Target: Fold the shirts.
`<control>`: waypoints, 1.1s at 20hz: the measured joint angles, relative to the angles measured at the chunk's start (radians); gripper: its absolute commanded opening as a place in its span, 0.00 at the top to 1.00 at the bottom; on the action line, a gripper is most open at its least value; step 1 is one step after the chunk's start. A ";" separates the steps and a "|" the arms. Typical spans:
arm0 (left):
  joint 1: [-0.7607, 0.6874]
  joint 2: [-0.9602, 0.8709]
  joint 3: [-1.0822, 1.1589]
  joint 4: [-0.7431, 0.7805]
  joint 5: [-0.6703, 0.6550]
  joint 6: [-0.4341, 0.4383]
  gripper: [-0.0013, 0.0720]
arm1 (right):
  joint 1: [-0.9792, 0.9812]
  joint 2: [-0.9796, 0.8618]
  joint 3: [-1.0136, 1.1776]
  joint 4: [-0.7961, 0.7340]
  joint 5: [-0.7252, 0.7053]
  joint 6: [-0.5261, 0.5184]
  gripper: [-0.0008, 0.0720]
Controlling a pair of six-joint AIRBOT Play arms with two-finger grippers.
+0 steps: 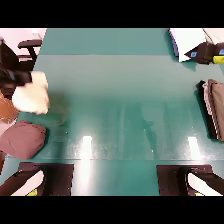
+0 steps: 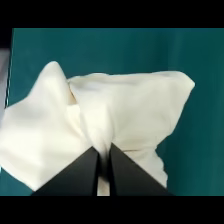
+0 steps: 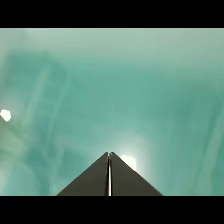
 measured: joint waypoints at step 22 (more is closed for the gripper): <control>-0.885 -0.434 0.426 -0.097 0.037 0.095 0.15 | 0.000 0.204 0.000 0.024 -0.185 0.001 0.97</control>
